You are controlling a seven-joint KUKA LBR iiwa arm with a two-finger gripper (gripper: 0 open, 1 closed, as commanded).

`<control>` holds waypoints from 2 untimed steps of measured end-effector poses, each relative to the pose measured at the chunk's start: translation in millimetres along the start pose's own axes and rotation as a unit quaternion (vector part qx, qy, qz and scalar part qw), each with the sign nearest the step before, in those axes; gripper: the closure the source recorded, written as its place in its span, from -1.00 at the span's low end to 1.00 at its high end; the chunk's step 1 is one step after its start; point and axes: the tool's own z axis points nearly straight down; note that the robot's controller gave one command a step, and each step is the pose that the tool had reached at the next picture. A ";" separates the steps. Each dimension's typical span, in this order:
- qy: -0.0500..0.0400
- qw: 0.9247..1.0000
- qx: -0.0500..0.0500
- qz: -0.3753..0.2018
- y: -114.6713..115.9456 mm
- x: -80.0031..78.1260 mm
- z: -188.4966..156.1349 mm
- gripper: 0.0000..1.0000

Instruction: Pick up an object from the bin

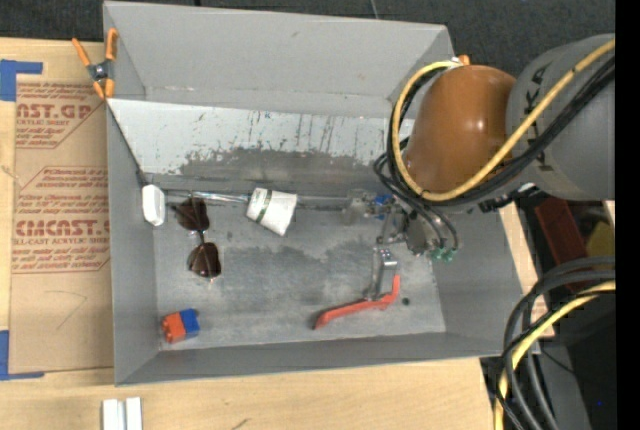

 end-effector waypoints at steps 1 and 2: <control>0.004 1.000 0.000 0.014 -13.5 23.4 23.4 -1.00; 0.002 1.000 0.000 0.007 -27.3 33.8 34.2 -1.00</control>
Offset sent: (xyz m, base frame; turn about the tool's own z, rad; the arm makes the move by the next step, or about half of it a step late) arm -0.0367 -0.0434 -0.0441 -0.0805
